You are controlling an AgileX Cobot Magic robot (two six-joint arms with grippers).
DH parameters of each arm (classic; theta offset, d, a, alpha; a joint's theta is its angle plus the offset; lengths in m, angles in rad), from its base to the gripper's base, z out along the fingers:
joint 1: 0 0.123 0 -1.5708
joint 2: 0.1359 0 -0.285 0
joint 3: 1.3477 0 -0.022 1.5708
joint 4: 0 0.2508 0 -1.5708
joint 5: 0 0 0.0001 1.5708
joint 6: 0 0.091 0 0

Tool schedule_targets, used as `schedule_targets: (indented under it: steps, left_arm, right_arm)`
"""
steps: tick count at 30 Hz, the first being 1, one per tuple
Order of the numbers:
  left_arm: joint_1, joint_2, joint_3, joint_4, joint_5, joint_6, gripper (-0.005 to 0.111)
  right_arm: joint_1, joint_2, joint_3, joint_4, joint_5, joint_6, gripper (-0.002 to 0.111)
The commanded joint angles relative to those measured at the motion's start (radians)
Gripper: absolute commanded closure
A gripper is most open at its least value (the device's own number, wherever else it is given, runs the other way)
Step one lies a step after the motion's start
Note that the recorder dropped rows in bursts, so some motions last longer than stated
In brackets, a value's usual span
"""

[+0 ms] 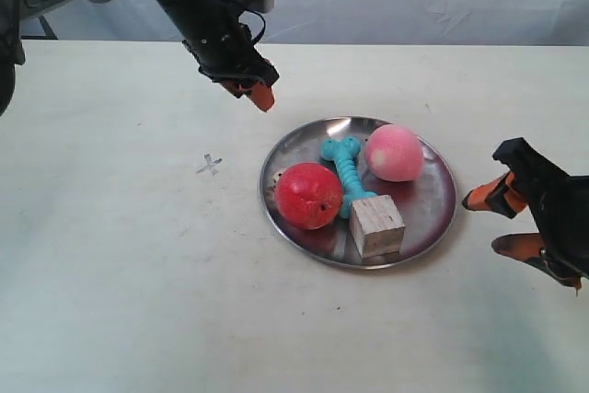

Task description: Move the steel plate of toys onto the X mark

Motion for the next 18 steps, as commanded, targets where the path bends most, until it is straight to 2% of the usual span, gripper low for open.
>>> schedule_targets:
  steps: [1, 10, 18]
  left_arm:
    - [-0.044, 0.000, -0.073, 0.118, 0.063, 0.064, 0.056]
    - [-0.131, 0.046, -0.080, 0.127, 0.100, -0.002, 0.056]
    - [-0.148, 0.118, -0.080, 0.155, 0.100, -0.147, 0.052]
  right_arm:
    - [-0.001, -0.005, 0.042, 0.068, -0.061, -0.008, 0.047]
    - [-0.001, -0.005, 0.042, 0.079, -0.007, -0.064, 0.047]
    - [-0.001, -0.005, 0.042, 0.079, -0.002, -0.107, 0.047]
